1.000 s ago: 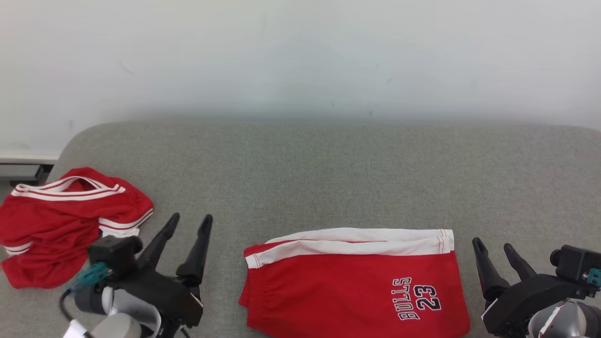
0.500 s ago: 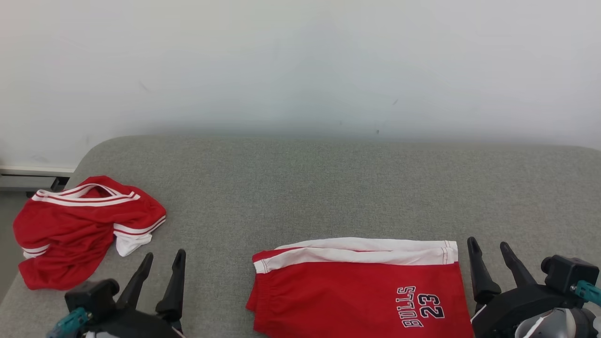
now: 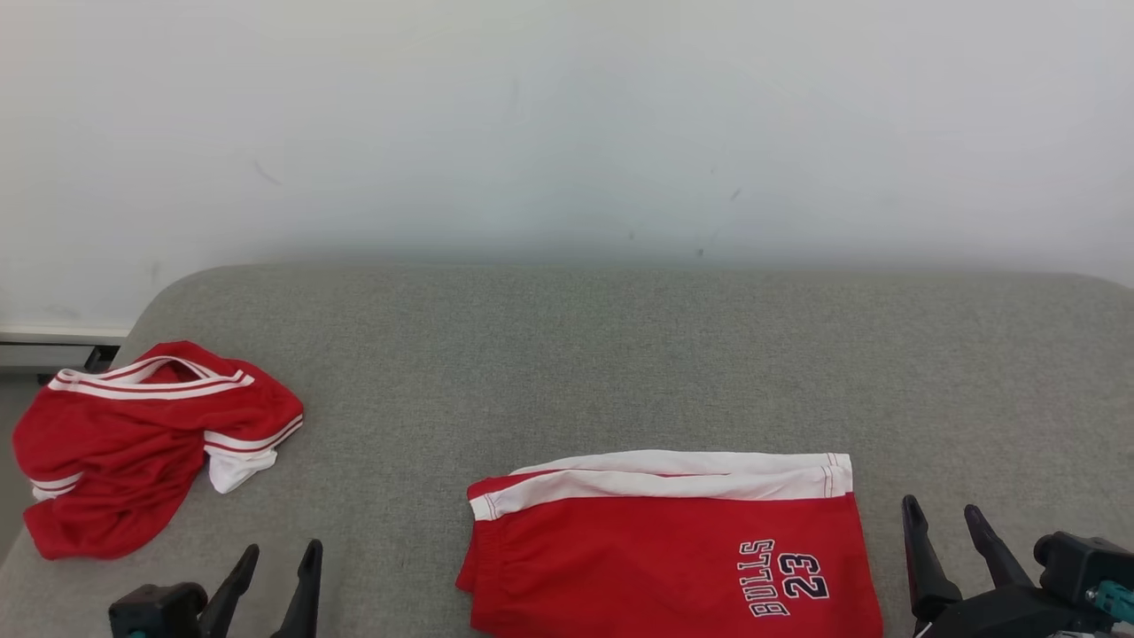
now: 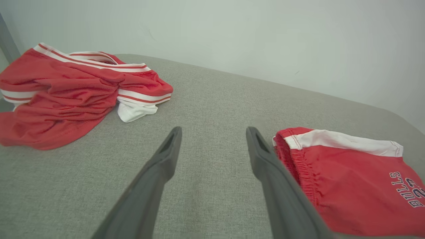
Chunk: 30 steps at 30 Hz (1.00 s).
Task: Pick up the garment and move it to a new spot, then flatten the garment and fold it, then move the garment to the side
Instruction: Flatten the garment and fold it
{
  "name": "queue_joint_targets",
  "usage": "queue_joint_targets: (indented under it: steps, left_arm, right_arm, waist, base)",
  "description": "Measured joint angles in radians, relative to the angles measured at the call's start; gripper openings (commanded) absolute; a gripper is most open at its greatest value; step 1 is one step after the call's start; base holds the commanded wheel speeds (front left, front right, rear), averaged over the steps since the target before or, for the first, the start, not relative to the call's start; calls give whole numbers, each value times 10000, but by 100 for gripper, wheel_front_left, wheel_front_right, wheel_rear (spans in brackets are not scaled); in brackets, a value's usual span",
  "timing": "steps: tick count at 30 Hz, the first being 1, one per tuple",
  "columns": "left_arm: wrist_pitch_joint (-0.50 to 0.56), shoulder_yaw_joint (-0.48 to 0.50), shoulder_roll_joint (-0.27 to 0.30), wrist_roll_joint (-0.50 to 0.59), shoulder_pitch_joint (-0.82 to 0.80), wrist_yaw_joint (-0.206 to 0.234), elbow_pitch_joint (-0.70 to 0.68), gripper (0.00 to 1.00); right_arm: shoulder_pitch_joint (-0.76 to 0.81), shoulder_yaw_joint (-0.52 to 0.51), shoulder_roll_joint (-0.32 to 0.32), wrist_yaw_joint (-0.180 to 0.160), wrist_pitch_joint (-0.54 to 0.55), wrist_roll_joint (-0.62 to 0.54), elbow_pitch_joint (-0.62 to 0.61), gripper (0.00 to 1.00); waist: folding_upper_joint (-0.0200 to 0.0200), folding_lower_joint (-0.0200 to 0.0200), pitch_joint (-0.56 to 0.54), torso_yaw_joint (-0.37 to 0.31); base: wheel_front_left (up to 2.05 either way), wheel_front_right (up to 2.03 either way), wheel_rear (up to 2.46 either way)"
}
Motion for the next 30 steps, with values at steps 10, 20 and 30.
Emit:
queue_joint_targets:
  steps: [10, 20, 30]
  left_arm:
    - [673, 173, -161, 518, 8, 0, -376, 100]
    - [1151, 464, -286, 1018, 25, 0, -671, 100]
    - [1553, 579, -608, 1588, 145, 0, -1131, 100]
  right_arm:
    - [9, 21, 23, 88, -171, 2, 33, 100]
    - [9, -13, -31, 88, -259, 2, 29, 100]
    - [-546, 284, -380, 86, 821, -134, 732, 100]
  waist:
    - [0, 0, 30, -192]
    - [0, 0, 169, -229]
    - [0, 1, 453, -271]
  base:
    - [0, 0, 0]
    - [0, 0, 0]
    - [0, 0, 0]
